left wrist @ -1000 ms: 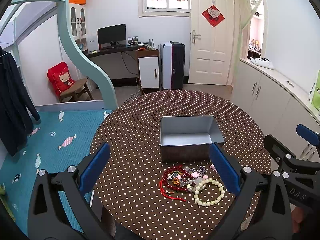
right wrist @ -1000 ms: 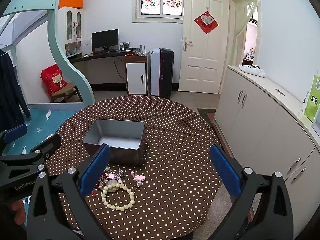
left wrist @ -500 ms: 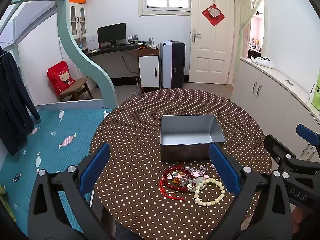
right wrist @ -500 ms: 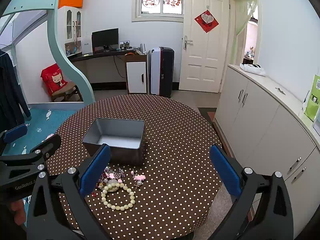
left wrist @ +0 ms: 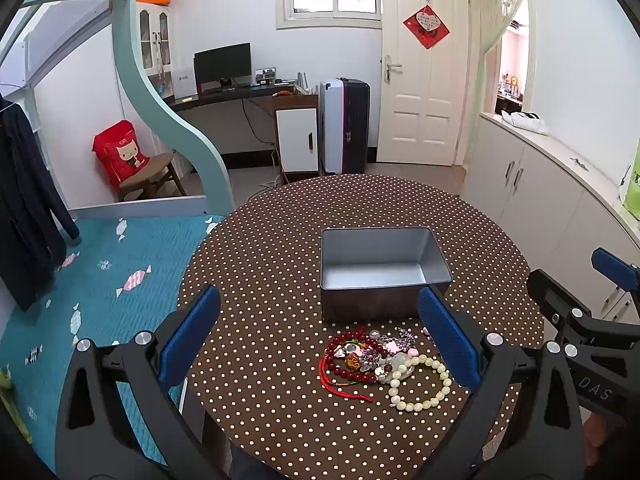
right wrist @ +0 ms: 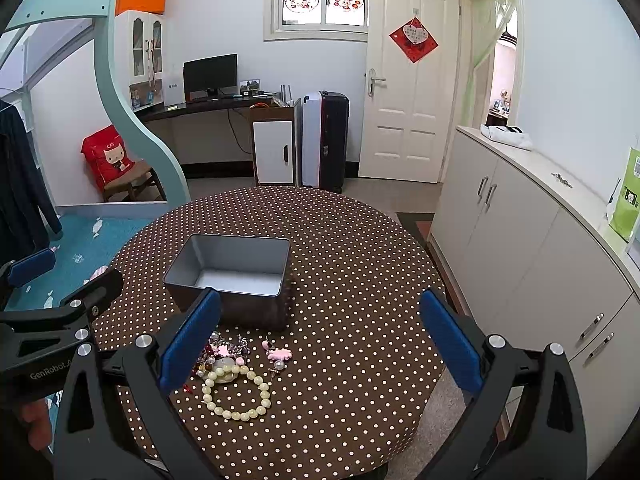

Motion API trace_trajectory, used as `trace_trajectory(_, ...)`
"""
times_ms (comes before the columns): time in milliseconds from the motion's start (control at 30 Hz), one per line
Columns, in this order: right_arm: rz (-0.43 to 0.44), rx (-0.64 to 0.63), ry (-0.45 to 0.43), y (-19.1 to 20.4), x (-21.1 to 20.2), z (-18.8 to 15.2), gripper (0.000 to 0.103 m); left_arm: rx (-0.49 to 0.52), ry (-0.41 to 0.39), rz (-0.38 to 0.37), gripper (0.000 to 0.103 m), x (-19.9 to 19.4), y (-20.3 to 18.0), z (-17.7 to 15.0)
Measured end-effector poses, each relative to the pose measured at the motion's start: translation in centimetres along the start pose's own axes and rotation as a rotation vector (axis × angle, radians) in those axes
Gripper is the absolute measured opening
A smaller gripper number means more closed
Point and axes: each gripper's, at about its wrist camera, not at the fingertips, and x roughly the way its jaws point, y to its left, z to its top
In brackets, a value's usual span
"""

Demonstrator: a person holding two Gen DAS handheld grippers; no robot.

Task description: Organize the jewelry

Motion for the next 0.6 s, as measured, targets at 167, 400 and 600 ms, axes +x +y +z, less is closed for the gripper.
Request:
trace_trajectory(167,-0.003,-0.003,0.006,0.0,0.1,0.0,0.096,-0.001,0.009,-0.004,0.098,0.3,0.1,0.0)
trace_trajectory(400,0.008,0.015,0.031,0.0,0.8,-0.2,0.096,0.006,0.067,-0.014,0.098,1.6,0.3,-0.5)
trace_trajectory(600,0.052,0.010,0.057,0.3,1.6,-0.8,0.096,0.000,0.156,-0.038,0.098,3.3,0.6,-1.6)
